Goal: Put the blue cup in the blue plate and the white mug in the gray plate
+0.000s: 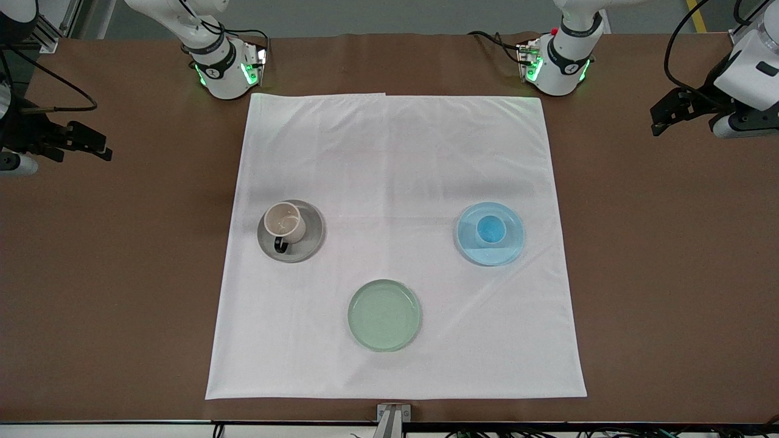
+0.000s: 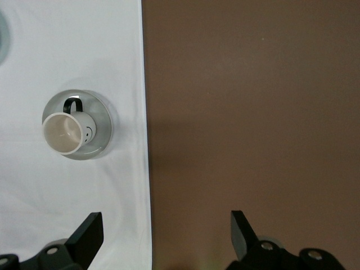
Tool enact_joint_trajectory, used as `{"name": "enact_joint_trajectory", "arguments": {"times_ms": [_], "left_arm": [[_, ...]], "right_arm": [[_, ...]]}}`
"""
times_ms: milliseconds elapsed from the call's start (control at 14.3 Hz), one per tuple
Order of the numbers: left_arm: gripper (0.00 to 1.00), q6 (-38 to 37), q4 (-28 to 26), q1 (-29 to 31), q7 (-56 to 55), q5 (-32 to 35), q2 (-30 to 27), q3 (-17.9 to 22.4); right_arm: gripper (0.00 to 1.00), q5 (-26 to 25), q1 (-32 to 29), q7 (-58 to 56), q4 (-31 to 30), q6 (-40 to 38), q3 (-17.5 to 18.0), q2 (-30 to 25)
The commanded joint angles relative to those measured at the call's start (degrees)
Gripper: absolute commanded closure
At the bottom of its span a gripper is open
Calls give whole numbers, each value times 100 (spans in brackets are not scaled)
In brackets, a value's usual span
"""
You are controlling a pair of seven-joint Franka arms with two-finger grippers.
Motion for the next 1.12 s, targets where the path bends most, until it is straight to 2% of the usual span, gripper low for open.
{"name": "enact_joint_trajectory", "arguments": {"times_ms": [0,350,700,1050], "left_arm": [[0,29,-51,-53,117,-220,-42,70],[0,73,1,-53,-6,-388,29,70],[0,29,308,-35,74,-353,230,62],[0,20,327,-26,108,-344,275,53]], "right_arm": [[0,-20,-50,-50,484,-44,76,209],[0,-20,2,21,1126,-88,94,561],[0,-20,-24,-32,1214,-44,94,561],[0,-20,-59,-41,1320,-44,94,561]]}}
